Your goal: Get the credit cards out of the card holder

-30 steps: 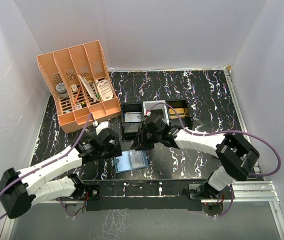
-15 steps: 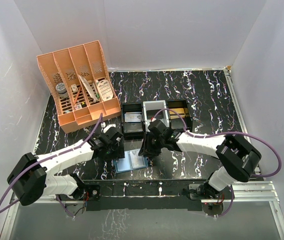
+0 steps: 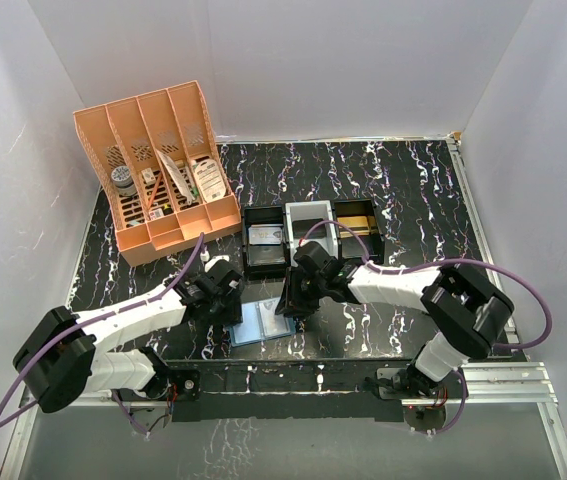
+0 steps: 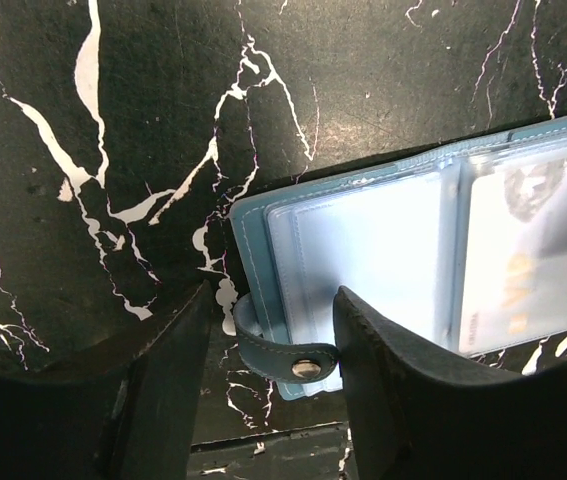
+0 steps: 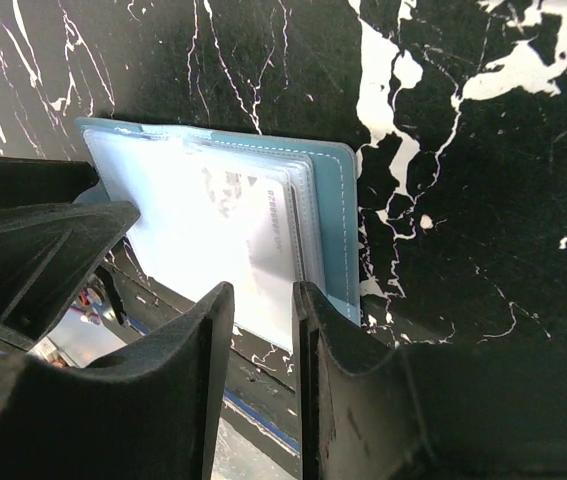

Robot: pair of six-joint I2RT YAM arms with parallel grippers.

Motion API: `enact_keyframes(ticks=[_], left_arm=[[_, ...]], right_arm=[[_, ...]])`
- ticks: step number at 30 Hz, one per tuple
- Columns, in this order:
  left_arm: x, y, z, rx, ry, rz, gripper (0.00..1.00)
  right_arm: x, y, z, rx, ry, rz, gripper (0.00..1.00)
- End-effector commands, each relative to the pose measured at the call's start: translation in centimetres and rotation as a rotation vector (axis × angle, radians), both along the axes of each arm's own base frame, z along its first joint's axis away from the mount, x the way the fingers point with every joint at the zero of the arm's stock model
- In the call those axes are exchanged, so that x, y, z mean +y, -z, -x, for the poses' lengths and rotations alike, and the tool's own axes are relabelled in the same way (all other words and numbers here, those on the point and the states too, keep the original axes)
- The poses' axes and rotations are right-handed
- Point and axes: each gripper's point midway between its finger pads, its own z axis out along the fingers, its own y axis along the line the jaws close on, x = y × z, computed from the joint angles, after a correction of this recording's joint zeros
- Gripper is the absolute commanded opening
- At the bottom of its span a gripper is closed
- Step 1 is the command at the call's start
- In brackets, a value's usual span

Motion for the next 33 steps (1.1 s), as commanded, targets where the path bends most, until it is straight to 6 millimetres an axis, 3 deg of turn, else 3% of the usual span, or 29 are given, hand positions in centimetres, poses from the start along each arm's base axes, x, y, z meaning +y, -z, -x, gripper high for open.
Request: enact_keyframes(ticks=[1, 16, 22, 33], left_arm=[[-0.1, 0.9, 0.7, 0.035, 0.021, 0.010, 0.48], [-1.1, 0.9, 0.8, 0.044, 0.070, 0.048, 0.38], [-2.4, 0.9, 0.7, 0.056, 0.078, 0.098, 0.34], [-3.2, 0.2, 0.4, 0.046, 0.085, 0.135, 0.32]], right_arm=[[0.5, 0.0, -0.4, -0.018, -0.002, -0.019, 0.28], [0.6, 1.0, 0.1, 0.009, -0.023, -0.018, 0.27], [2.5, -0.7, 0.2, 0.012, -0.055, -0.137, 0.23], [3.6, -4.7, -0.6, -0.055, -0.047, -0.235, 0.19]])
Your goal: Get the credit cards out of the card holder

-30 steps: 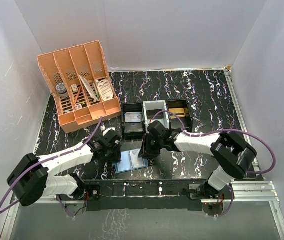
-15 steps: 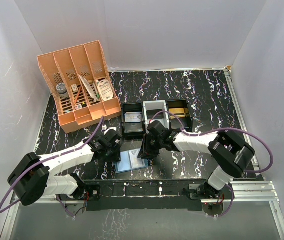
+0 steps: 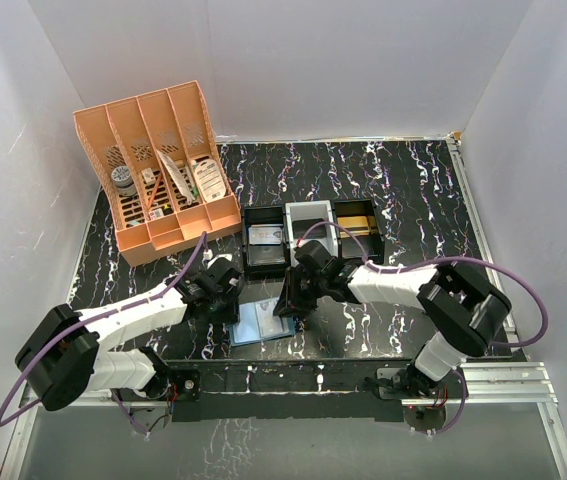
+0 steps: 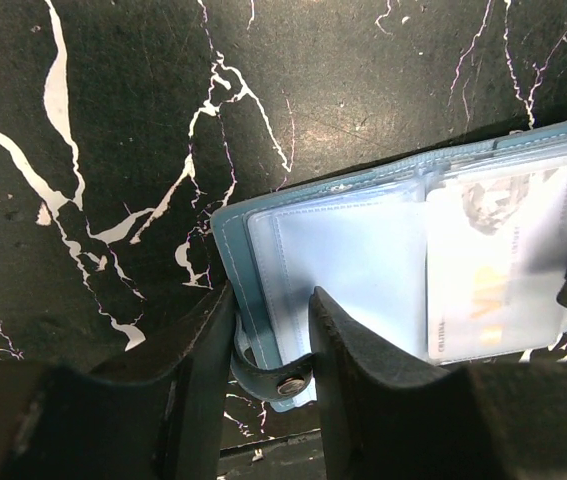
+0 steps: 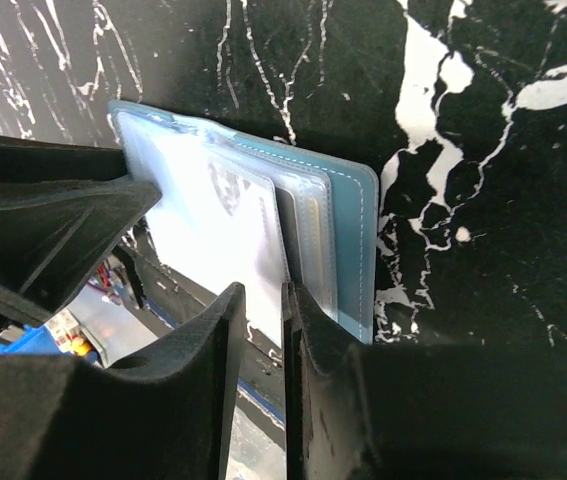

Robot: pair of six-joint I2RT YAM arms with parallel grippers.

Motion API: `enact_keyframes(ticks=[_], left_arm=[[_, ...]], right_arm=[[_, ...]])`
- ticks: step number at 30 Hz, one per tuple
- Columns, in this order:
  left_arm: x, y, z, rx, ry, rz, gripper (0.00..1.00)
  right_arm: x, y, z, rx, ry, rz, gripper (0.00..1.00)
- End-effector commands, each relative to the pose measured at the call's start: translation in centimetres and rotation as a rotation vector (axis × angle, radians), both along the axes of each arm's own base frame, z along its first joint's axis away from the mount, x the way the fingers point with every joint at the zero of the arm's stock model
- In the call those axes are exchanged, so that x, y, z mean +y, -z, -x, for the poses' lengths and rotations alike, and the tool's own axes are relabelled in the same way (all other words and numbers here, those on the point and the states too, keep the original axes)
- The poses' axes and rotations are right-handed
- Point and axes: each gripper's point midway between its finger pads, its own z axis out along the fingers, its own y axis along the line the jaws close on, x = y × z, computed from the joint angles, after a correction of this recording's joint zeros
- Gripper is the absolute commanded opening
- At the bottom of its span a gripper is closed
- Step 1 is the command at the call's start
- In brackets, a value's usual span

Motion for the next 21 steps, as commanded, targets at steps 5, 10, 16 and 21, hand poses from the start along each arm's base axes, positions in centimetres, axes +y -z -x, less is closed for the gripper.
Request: enact_keyframes(ticks=[5, 10, 16, 21], left_arm=[[-2.6, -0.1, 0.4, 0.037, 0.046, 0.104, 0.31], [-2.9, -0.4, 0.3, 0.031, 0.053, 0.117, 0.30], [-3.6, -0.9, 0.0, 0.022, 0.071, 0.144, 0.30], [-3.4, -1.1, 0.0, 0.014, 0.062, 0.140, 0.30]], right_arm=[[2.9, -5.9, -1.0, -0.102, -0.013, -0.206, 0.17], [3.2, -6.4, -1.0, -0.114, -0.017, -0.220, 0.17], [4.1, -6.1, -0.7, -0.089, -0.055, -0.238, 0.18], [4.9, -6.1, -0.6, -0.079, -0.081, -0.257, 0.20]])
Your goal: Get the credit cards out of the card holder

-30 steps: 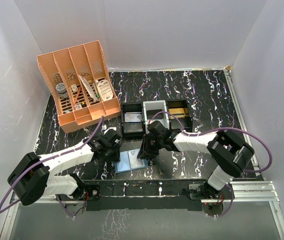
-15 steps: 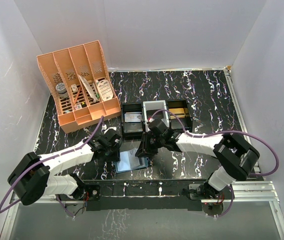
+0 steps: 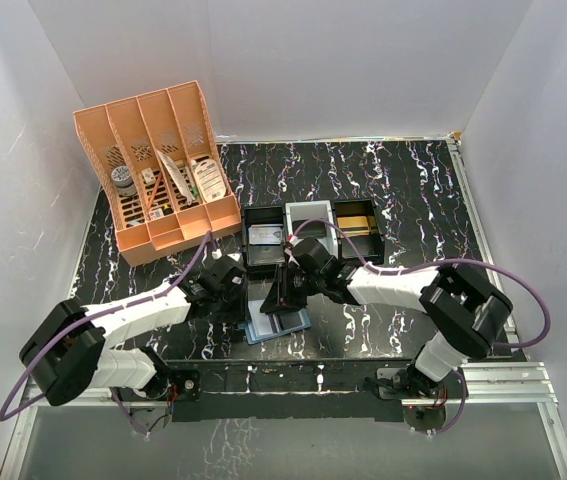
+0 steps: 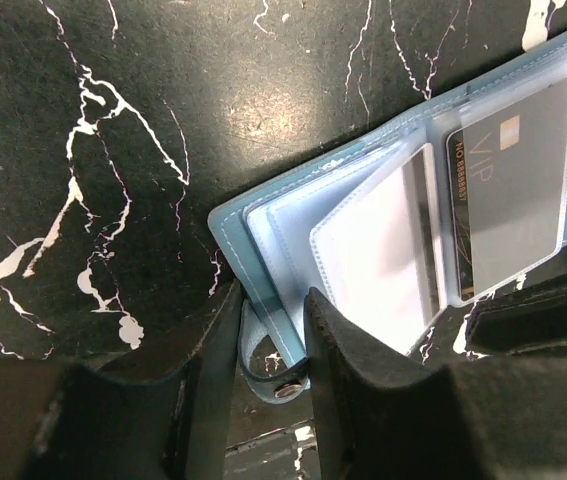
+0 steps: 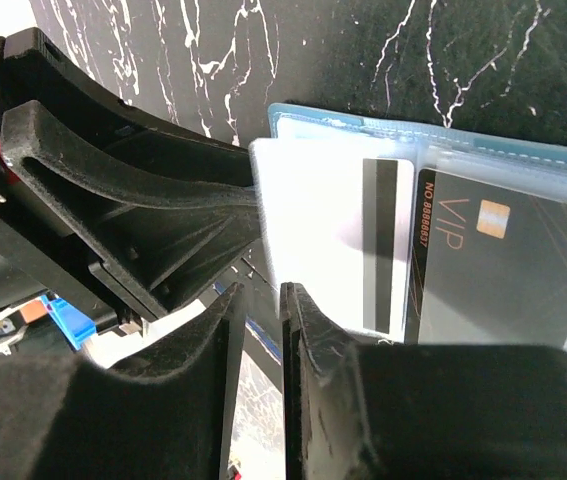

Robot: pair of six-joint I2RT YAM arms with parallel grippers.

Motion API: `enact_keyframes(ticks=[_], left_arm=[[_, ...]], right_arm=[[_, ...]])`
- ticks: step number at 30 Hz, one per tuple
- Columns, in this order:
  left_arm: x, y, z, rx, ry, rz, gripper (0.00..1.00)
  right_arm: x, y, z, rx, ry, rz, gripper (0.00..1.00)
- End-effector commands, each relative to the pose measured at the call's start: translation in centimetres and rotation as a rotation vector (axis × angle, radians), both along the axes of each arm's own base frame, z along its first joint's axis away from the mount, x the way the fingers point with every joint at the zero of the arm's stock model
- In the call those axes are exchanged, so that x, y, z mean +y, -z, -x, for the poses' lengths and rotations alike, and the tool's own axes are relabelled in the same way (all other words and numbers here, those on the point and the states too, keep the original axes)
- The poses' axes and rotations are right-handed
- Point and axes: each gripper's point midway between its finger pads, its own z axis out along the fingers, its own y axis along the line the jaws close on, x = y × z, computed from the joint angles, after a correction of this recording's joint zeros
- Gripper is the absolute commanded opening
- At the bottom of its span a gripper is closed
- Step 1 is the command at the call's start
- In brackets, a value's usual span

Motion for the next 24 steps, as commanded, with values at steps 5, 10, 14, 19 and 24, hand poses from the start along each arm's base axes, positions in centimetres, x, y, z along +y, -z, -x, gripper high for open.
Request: enact_keyframes(ticks=[5, 10, 14, 19, 24], left_arm=[[0.5, -1.4, -0.2, -0.032, -0.037, -0.005, 0.32], [2.2, -2.7, -0.5, -0.075, -0.102, -0.046, 0.37], [2.6, -4.2, -0.9, -0.115, -0.124, -0.039, 0.40], [1.4, -6.4, -1.5, -0.162, -0.104, 0.035, 0.46], [-0.4, -8.0, -1.7, -0.167, -0.052, 0.105, 0.52]], right_arm=[[2.4, -3.1, -0.8, -0.062, -0.037, -0.118, 0.22], [1.3, -3.3, -1.8, -0.113, 0.028, -0.060, 0.26], [0.3, -2.9, -2.6, -0.143, 0.073, -0.006, 0.28], [-0.8, -1.9, -3.2, -0.145, 0.109, 0.041, 0.28], [-1.5, -1.4, -3.6, -0.149, 0.133, 0.066, 0.29]])
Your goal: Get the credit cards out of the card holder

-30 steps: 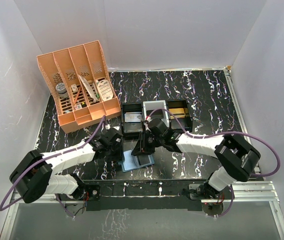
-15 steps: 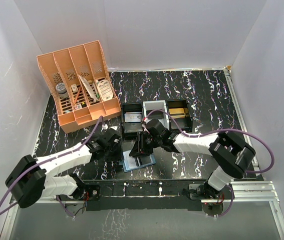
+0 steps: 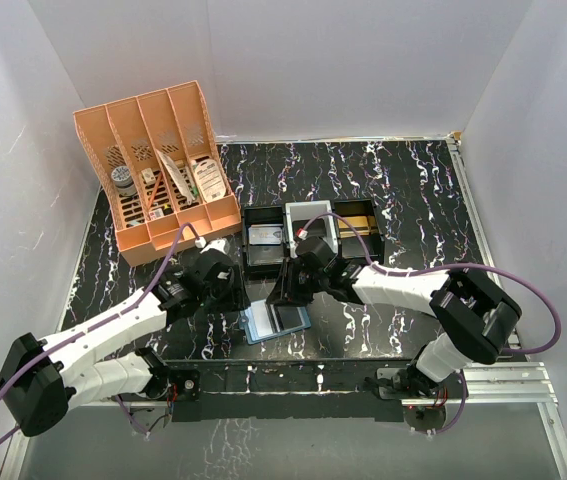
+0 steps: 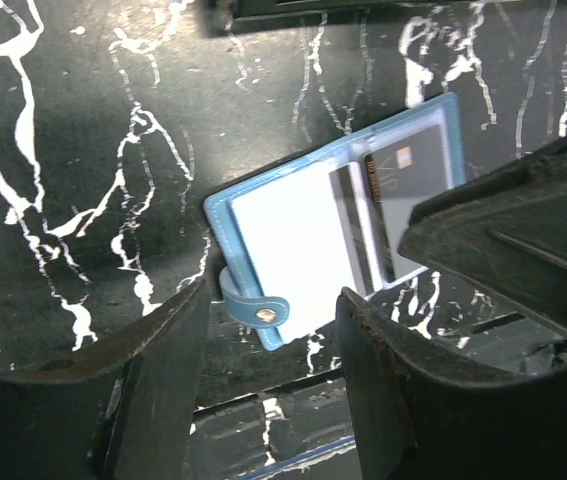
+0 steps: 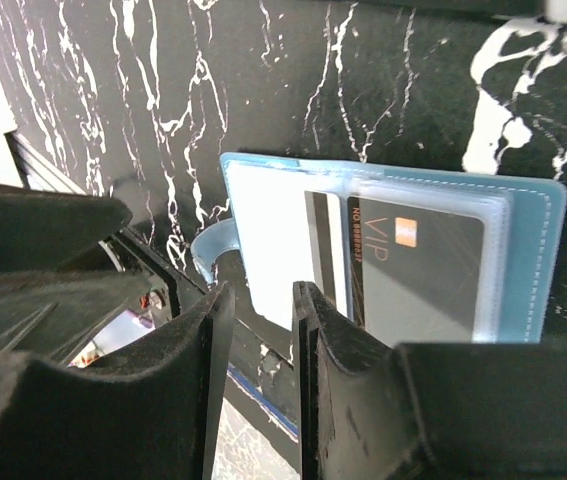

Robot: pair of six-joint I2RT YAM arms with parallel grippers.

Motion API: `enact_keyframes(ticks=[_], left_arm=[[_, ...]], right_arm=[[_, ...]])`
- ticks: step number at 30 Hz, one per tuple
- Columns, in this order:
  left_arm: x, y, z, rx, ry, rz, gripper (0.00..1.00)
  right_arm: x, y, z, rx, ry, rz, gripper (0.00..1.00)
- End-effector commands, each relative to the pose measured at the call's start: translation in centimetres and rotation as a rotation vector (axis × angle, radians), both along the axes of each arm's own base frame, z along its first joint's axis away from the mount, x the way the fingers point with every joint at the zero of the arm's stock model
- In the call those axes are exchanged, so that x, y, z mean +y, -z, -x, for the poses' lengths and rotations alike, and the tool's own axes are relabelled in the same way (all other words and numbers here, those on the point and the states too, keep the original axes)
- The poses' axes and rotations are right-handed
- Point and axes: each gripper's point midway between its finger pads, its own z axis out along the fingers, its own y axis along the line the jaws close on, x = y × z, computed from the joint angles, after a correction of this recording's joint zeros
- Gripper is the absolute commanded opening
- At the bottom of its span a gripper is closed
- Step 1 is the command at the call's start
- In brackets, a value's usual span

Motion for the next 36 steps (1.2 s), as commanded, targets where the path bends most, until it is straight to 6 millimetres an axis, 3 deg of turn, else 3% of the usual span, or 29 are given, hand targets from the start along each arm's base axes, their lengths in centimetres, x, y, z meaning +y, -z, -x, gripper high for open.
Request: enact_keyframes(ticks=[1, 6, 9, 12, 17, 19, 22, 29, 32, 33, 36], left_arm=[[-2.1, -2.6, -0.3, -0.023, 0.064, 0.081, 0.52], [-4.6, -3.2, 0.7, 0.035, 0.127, 0.198, 0.53], [-5.8, -2.6, 1.5, 0.084, 0.134, 0.267, 0.53], [-6.0, -1.9, 1.9, 0.105, 0.117, 0.265, 0.53], [-7.7, -1.8, 2.6, 0.075, 0.143, 0.254, 0.61], [-8.0, -1.5, 2.9, 0.066, 0.134, 0.252, 0.68], [-7.8, -0.6, 3.1, 0.077, 0.102, 0.251, 0.69], [-5.8, 2.3, 2.9, 0.104, 0.001, 0.155, 0.69], [-5.4, 3.1, 2.7, 0.111, -0.023, 0.120, 0.66], [-5.2, 3.5, 2.7, 0.119, -0.035, 0.101, 0.59], [-5.2, 3.4, 2.1, 0.100, -0.043, 0.083, 0.54]], right_arm=[[-0.1, -1.8, -1.8, -0.081, 0.045, -0.010, 0.29], [-1.0, -2.5, -2.8, -0.128, 0.099, 0.005, 0.39], [-1.7, -3.0, -3.4, -0.158, 0.139, -0.001, 0.52], [-2.5, -3.5, -4.2, -0.188, 0.165, 0.008, 0.58], [-3.8, -5.4, -5.7, -0.273, 0.241, -0.003, 0.97], [-4.1, -6.0, -6.0, -0.276, 0.282, -0.037, 0.98], [-4.9, -6.0, -6.3, -0.221, 0.362, -0.069, 0.98], [-3.5, -5.7, -4.2, -0.191, 0.219, -0.204, 0.98], [-2.3, -4.9, -2.8, -0.125, 0.143, -0.254, 0.92], [-1.5, -3.9, -2.2, -0.073, 0.092, -0.254, 0.83], [-1.1, -3.2, -1.7, -0.047, 0.052, -0.254, 0.75]])
